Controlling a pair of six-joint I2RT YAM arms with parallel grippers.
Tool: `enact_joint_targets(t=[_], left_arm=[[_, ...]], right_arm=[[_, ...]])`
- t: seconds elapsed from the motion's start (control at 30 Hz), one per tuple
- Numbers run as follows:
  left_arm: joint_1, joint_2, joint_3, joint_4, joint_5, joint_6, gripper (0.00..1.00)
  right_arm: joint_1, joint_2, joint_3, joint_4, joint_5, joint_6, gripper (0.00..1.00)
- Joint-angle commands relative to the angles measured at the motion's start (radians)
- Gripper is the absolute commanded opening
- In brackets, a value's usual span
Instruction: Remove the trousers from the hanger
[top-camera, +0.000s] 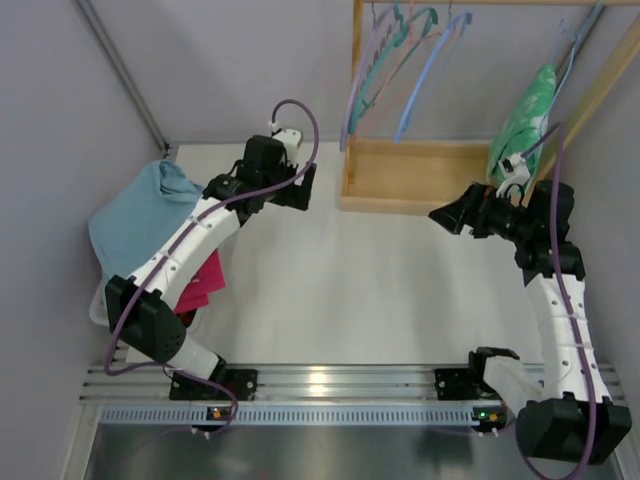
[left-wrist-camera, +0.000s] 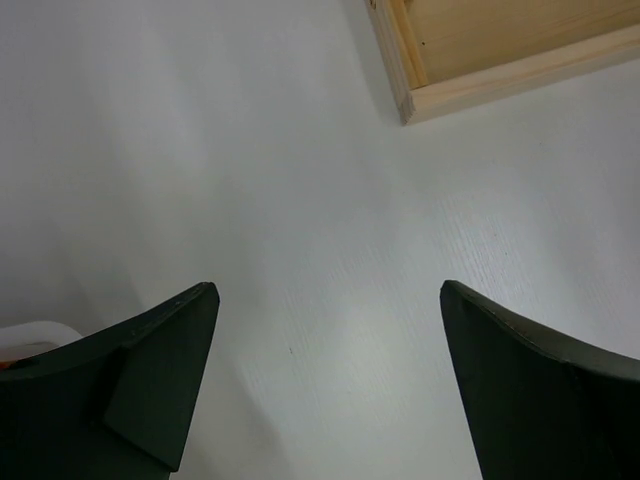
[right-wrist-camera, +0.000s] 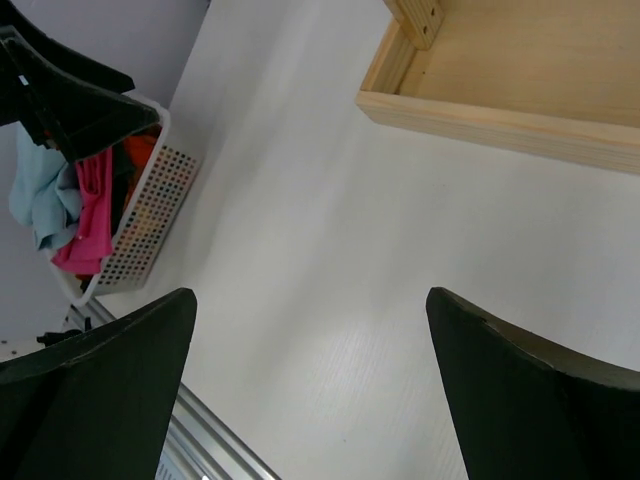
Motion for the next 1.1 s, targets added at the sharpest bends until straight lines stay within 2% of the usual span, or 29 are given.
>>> enact_joint_targets(t=[0.0,0.17,0.37,0.5,0.67,0.8,0.93,1.07], left_arm=[[0.0,-0.039,0.057,-0.001,0.027,0.028,0.99],[0.006,-0.054,0.078,0.001,0.039,0.022,0.99],[0.017,-0.085,0.106,0.001,0.064,0.008,0.99],[0.029,-0.096,0.117,0.002,0.123,-0.009,0.99],[0.031,-0.096,0.138,0.002,0.182,-0.038,0.98],[0.031,-0.108,0.134,0.002,0.157,-0.033,0.99],[0.031,-0.111,0.129,0.001,0.171,-0.036,0.99],[0.031,-0.108,0.134,0.002,0.156,-0.036,0.99]], right_arm=[[-0.034,-0.024,0.106,-0.021,-0.065,-0.042,0.99],[-0.107,-0.01,0.192,-0.071,-0.155,-0.018,0.99],[-0.242,0.038,0.377,-0.162,-0.243,-0.001,0.99],[-0.409,0.114,0.512,-0.173,-0.301,0.042,0.99],[-0.569,0.193,0.61,-0.003,-0.348,0.218,0.99],[-0.653,0.284,0.692,0.12,-0.341,0.342,0.99],[-0.673,0.352,0.721,0.195,-0.304,0.424,1.0],[-0.67,0.424,0.72,0.331,-0.26,0.583,0.99]])
